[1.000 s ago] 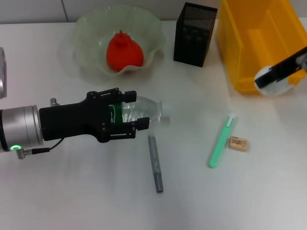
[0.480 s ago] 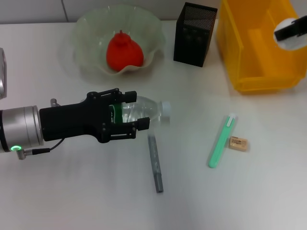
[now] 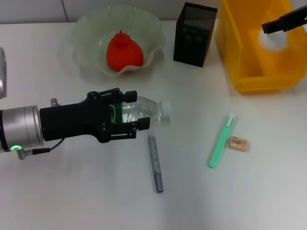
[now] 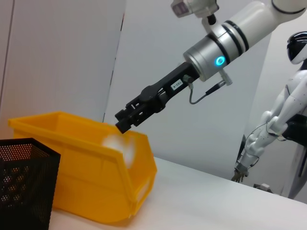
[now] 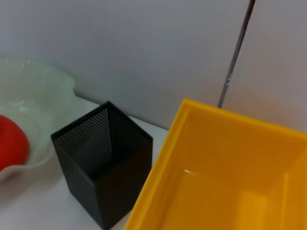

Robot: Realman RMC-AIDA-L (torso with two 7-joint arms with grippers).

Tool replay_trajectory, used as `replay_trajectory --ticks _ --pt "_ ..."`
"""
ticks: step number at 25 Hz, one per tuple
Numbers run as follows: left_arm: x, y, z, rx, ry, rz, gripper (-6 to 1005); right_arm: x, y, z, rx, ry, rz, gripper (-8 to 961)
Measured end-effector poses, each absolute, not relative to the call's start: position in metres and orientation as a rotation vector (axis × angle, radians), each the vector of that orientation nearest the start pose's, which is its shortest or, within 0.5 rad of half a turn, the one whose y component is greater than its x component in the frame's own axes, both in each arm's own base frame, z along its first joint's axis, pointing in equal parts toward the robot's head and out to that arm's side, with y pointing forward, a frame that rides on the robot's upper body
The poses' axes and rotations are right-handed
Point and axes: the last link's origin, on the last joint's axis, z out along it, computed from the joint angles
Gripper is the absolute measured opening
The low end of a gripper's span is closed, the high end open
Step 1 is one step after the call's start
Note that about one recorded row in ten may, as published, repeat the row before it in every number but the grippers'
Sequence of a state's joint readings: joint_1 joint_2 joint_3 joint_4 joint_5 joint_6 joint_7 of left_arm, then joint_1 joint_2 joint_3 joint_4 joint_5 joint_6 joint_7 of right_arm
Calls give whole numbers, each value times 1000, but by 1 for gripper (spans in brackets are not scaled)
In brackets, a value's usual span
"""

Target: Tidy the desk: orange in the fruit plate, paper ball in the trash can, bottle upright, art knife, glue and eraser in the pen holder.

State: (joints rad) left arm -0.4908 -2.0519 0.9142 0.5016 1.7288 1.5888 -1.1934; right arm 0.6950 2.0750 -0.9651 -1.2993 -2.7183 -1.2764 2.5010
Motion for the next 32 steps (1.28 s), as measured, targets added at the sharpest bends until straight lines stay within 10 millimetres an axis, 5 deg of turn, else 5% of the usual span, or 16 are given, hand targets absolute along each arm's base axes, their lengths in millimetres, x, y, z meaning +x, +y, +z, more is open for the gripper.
replay_trajectory --ticks 11,16,20,24,32 --pt "-254 306 -23 -2783 -487 -903 813 202 432 85 -2149 923 -25 789" --pt "-253 307 -23 -2784 -484 -903 813 196 421 90 -2252 832 282 789" --pt "-253 307 -23 -2784 -483 -902 812 204 390 103 -2412 692 676 789" --pt "-253 307 -22 -2785 -481 -901 812 219 366 108 -2516 595 870 789" --pt "-253 307 -23 -2794 -486 -899 813 273 318 86 -2681 459 875 789"
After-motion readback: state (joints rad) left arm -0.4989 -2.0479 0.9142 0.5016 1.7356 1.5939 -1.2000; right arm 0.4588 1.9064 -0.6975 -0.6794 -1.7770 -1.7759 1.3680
